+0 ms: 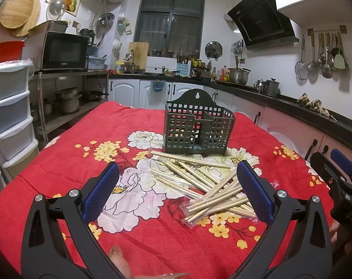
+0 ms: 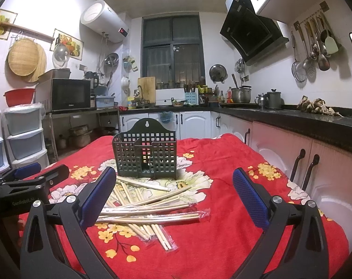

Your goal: Organize utensils

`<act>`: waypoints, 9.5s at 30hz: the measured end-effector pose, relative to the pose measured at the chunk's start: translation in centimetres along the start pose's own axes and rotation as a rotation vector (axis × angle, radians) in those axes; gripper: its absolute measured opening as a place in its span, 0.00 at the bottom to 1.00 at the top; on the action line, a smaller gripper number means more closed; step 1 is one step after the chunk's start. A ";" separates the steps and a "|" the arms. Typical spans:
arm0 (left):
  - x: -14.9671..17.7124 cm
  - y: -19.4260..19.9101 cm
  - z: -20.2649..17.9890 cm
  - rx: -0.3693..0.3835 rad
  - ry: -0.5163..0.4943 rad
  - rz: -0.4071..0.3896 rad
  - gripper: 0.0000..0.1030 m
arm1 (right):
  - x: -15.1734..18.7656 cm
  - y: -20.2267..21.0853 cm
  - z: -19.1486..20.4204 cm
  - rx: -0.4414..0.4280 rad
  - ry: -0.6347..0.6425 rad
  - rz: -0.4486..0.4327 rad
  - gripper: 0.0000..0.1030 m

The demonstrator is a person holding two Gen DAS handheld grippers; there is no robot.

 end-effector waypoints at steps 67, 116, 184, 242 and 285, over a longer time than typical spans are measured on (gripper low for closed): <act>-4.0 -12.4 3.9 0.133 0.045 0.309 0.90 | 1.1 -8.3 -3.5 -0.066 -0.056 0.383 0.83; -2.2 -21.8 6.4 0.385 0.261 0.491 0.08 | 3.3 -11.8 -7.0 -0.147 -0.318 0.523 0.04; -24.5 -12.9 0.9 0.347 -0.006 0.076 0.03 | -25.1 -17.7 -4.3 -0.258 0.022 0.012 0.03; -15.7 -14.1 0.6 0.307 0.054 0.147 0.90 | -12.6 -17.5 -7.6 -0.183 -0.120 0.259 0.72; -6.1 -13.0 3.7 0.209 0.064 0.313 0.90 | -4.7 -14.3 -5.5 -0.217 -0.067 0.384 0.76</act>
Point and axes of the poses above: each gripper's, at about its wrist camera, not at the fingertips, and y roughly against the way its jaws point, z to its left, x to its underside, the point moved 3 cm from there along -y, roughly the way its jaws point, and after that the axes turned 6 degrees about -x, right-handed, at the moved point
